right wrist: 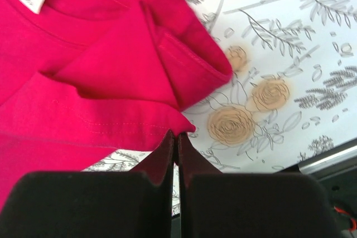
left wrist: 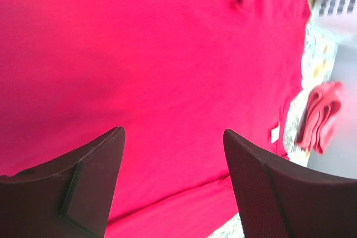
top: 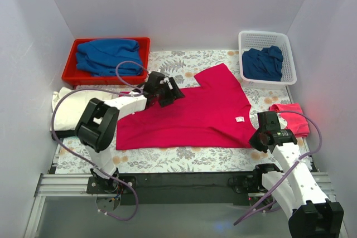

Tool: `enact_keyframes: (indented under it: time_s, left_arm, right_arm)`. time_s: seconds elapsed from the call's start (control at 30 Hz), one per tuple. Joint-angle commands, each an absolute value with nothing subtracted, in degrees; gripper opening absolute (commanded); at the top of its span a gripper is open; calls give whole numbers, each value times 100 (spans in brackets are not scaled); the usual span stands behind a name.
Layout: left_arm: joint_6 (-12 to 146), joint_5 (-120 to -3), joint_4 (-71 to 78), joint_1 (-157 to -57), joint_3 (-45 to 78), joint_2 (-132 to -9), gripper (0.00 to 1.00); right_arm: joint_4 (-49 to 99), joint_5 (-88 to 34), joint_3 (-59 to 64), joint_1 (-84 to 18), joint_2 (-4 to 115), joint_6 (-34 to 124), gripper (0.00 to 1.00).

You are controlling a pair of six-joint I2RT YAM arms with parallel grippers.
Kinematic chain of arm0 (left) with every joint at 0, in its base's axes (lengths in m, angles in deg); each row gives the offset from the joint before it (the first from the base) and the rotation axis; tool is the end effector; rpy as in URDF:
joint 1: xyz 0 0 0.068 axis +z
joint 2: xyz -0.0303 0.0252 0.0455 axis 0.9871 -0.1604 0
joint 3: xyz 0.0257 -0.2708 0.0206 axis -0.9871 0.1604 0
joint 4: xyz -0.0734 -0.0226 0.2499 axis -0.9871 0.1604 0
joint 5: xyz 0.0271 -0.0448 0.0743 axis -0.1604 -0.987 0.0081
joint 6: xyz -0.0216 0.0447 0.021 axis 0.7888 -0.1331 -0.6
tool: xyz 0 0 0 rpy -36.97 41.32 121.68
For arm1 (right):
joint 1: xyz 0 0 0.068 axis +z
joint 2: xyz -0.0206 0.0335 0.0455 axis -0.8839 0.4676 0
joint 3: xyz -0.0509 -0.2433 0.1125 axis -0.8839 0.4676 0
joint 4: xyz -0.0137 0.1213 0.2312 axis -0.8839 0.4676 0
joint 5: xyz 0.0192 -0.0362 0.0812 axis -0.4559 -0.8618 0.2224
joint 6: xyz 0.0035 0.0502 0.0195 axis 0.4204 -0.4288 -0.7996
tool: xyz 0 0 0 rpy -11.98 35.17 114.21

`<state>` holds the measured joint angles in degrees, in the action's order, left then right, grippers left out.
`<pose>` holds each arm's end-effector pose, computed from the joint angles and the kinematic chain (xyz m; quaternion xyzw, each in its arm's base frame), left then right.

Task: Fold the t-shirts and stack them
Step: Fold the flattened tshirt in 1/3 of the way

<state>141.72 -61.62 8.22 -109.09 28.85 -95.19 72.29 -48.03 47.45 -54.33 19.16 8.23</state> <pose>0.3239 -0.1804 0.1880 -0.4195 0.8121 -0.3737 0.1577 0.1348 0.0103 0.2016 0.3229 0.9081 0.0052 0.2665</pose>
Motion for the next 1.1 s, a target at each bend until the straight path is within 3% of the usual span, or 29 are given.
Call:
enact_keyframes:
  time_s: [0.0, 0.27, 0.6, 0.9, 1.07]
  left_arm:
    - [14048, -6604, 625, -11301, 2196, -10002, 70]
    - [13749, -6841, 590, -12076, 1323, -10916, 69]
    - [12739, -7026, 344, -13042, 761, -11101, 68]
    - [12369, -7440, 519, -13578, 49, -11954, 55]
    - [12334, -7440, 528, -13711, -83, -12244, 53]
  right_arm:
    - [7640, -5107, 4820, -5404, 1732, 369, 1]
    - [7632, -5406, 4785, -5412, 2013, 280, 1]
    - [7658, -5336, 4741, -5412, 2250, 368, 3]
    - [7649, -5265, 4759, -5404, 2083, 421, 3]
    - [7658, -5195, 4759, -5412, 2075, 438, 3]
